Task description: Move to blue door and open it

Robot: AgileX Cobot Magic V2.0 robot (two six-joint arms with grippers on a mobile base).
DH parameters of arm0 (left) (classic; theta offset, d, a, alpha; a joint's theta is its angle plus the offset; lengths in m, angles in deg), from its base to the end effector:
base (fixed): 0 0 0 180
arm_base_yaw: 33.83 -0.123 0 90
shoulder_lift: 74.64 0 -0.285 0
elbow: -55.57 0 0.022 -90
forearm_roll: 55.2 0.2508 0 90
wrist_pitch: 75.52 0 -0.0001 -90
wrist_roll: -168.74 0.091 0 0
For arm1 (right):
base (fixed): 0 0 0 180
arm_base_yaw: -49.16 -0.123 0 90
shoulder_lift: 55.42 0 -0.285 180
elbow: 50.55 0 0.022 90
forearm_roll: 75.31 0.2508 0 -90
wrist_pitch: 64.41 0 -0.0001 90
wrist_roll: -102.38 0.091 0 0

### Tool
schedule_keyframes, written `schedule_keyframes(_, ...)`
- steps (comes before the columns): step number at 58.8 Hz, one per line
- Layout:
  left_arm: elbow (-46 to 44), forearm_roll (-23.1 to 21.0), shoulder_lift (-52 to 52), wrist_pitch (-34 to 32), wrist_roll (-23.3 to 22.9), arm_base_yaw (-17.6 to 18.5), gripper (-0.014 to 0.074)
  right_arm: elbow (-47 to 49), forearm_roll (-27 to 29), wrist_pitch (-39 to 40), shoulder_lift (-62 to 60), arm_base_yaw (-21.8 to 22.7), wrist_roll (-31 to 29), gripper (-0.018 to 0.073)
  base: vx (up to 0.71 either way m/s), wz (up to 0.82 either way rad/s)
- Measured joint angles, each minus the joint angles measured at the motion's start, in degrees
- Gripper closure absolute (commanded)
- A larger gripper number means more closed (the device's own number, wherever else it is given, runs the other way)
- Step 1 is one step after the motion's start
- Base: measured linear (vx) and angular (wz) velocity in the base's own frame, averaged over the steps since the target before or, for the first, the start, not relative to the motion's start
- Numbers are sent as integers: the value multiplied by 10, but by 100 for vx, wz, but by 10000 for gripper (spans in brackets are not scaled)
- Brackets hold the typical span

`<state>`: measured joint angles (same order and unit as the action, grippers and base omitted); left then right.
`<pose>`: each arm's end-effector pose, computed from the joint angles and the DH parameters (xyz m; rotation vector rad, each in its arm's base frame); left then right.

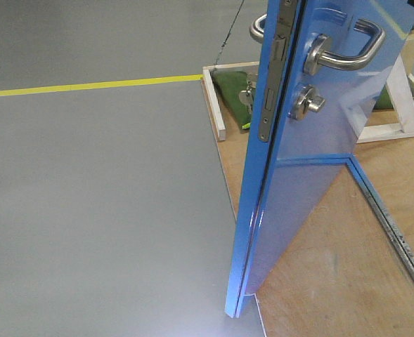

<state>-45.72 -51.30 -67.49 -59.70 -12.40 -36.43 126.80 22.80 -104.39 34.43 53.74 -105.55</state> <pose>0.0547 0.0042 0.1801 -0.0132 1.7747 0.0822 0.3243 0.0322 0.4243 0.5107 1.6246 1.4296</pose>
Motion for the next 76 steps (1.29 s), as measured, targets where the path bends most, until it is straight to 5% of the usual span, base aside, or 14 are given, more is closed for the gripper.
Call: schedule_keyframes(76,0,0,0,0,0,0,524,0,-6,-11,2,-2,0,547,0,0)
